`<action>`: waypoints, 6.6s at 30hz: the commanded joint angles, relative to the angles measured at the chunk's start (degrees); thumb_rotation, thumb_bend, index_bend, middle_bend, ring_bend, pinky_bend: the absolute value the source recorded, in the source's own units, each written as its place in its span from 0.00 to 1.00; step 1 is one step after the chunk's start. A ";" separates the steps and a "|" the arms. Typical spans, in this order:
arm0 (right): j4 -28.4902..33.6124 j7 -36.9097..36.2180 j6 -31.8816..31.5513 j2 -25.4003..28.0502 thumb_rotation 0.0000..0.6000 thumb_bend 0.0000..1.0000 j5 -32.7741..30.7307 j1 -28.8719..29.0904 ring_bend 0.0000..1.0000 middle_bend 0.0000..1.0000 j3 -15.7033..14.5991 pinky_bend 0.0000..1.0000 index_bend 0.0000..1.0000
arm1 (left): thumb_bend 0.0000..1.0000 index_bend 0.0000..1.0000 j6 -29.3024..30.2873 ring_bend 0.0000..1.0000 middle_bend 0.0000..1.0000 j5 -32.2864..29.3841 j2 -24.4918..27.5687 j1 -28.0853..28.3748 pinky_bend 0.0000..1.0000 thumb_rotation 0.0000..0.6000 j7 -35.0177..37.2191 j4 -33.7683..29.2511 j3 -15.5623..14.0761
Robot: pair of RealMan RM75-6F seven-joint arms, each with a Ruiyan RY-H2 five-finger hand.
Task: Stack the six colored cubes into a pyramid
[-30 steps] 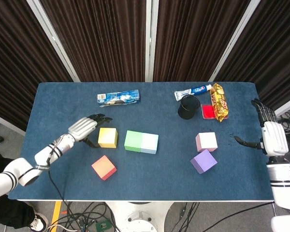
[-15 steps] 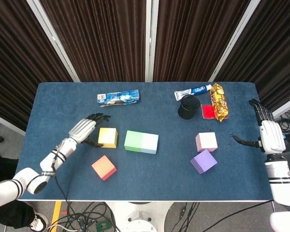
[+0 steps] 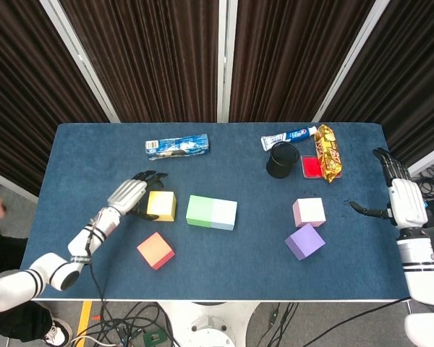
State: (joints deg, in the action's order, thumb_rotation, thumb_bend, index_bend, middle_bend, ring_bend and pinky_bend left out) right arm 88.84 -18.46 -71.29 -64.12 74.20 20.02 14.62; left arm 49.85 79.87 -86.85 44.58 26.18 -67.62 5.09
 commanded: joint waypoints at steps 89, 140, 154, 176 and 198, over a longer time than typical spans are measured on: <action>-1.98 -0.84 4.91 4.81 1.00 0.02 3.85 0.57 0.00 0.03 -2.27 0.00 0.00 | 0.11 0.12 13.44 0.04 0.17 -4.57 12.33 -9.71 0.11 1.00 -8.12 -9.94 -0.57; -7.28 22.58 26.38 -4.93 1.00 0.10 1.82 15.75 0.00 0.42 -8.62 0.00 0.00 | 0.11 0.12 22.85 0.04 0.17 -8.59 13.68 -26.10 0.11 1.00 -10.34 -13.35 3.89; 13.50 25.93 19.49 6.60 1.00 0.11 -1.50 17.64 0.04 0.51 -1.00 0.00 0.00 | 0.11 0.12 26.61 0.04 0.17 -3.89 16.23 -29.14 0.12 1.00 -6.08 -13.43 3.33; 20.12 71.53 4.45 -19.39 1.00 0.10 -53.03 49.60 0.06 0.53 3.53 0.00 0.00 | 0.06 0.12 31.27 0.04 0.17 0.58 18.35 -37.11 0.12 1.00 4.08 -11.14 -1.22; 22.61 77.38 -3.99 -22.04 1.00 0.10 -62.55 54.14 0.06 0.53 3.98 0.00 0.00 | 0.06 0.12 30.26 0.04 0.17 2.46 18.34 -37.32 0.12 1.00 7.75 -9.82 -1.27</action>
State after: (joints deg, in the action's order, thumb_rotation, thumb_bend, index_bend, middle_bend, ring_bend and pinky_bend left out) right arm 111.48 58.87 -75.19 -86.09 11.73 74.10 18.61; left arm 80.12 82.32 -68.50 7.25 33.90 -77.46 3.82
